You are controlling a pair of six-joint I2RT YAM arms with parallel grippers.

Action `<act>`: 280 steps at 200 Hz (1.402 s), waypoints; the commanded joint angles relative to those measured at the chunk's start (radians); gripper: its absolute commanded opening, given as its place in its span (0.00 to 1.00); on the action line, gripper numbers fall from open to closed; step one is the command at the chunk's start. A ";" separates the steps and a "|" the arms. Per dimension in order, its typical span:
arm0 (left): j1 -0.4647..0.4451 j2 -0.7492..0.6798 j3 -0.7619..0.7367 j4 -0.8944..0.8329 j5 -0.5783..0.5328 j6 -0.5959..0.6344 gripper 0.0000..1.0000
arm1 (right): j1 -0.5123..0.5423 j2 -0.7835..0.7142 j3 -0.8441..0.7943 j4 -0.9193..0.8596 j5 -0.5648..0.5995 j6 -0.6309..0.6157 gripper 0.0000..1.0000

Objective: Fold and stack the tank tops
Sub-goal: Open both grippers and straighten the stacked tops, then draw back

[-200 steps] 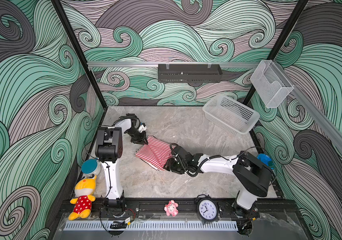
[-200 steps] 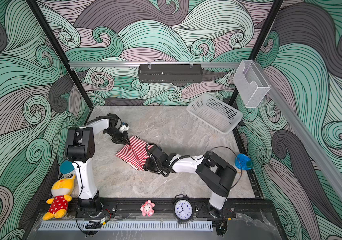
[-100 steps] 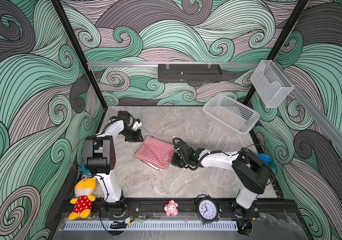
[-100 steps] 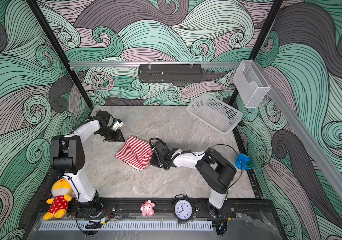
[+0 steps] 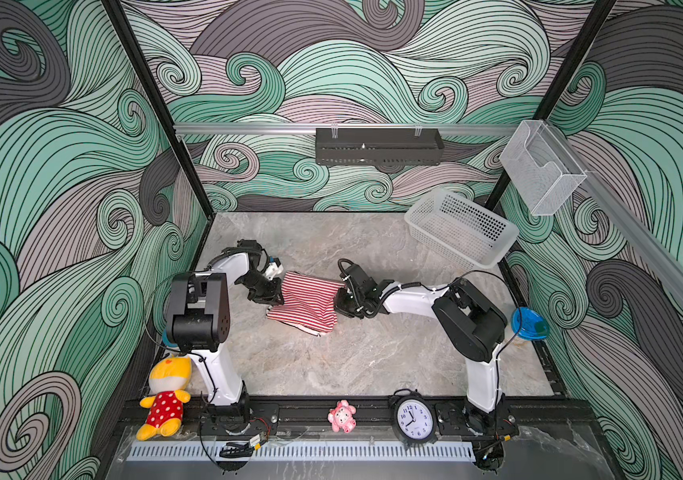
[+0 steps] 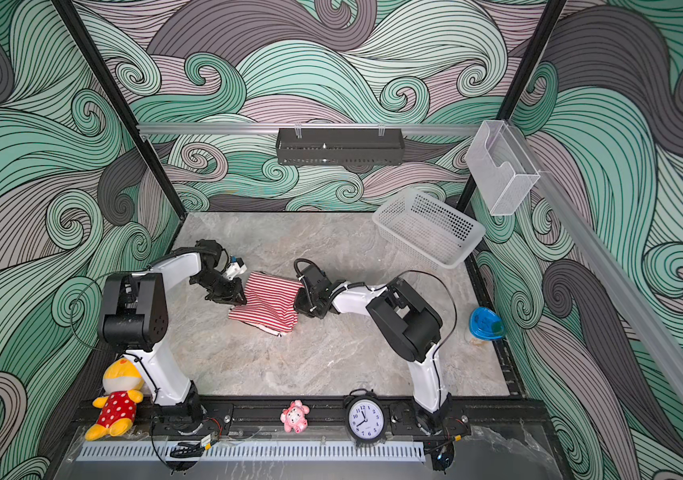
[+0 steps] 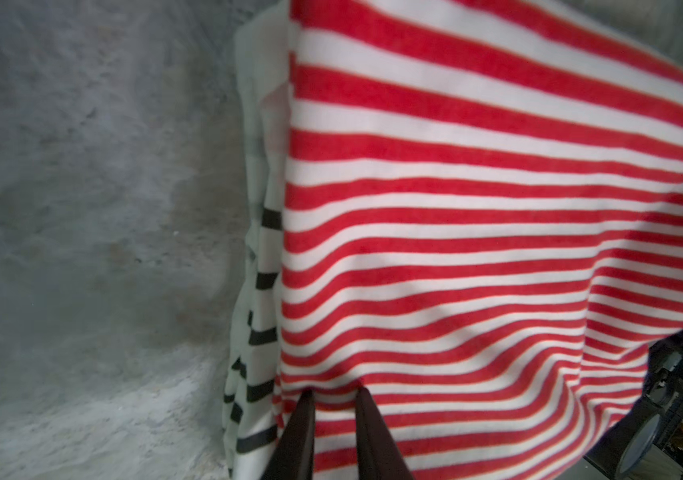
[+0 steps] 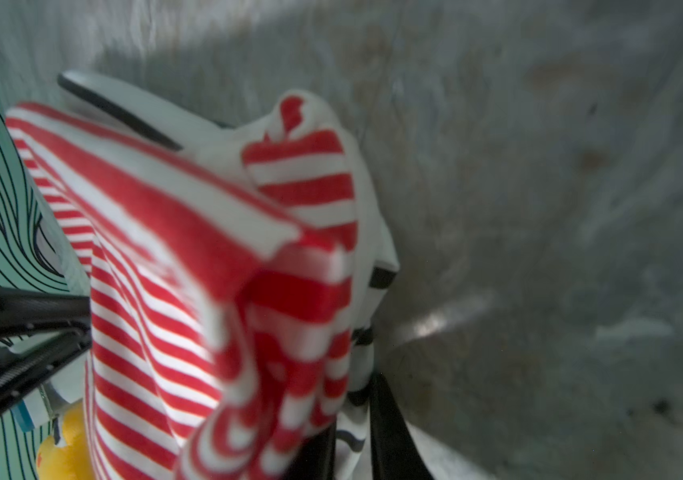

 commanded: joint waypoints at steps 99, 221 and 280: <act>0.021 -0.092 -0.024 0.019 0.067 0.023 0.23 | -0.133 -0.151 0.077 -0.267 0.106 -0.210 0.38; 0.021 0.077 0.026 0.033 -0.106 -0.012 0.24 | -0.159 -0.526 -0.242 -0.345 0.331 -0.278 0.66; -0.100 0.054 0.011 -0.029 -0.045 0.015 0.24 | -0.209 -0.621 -0.277 -0.380 0.335 -0.289 0.71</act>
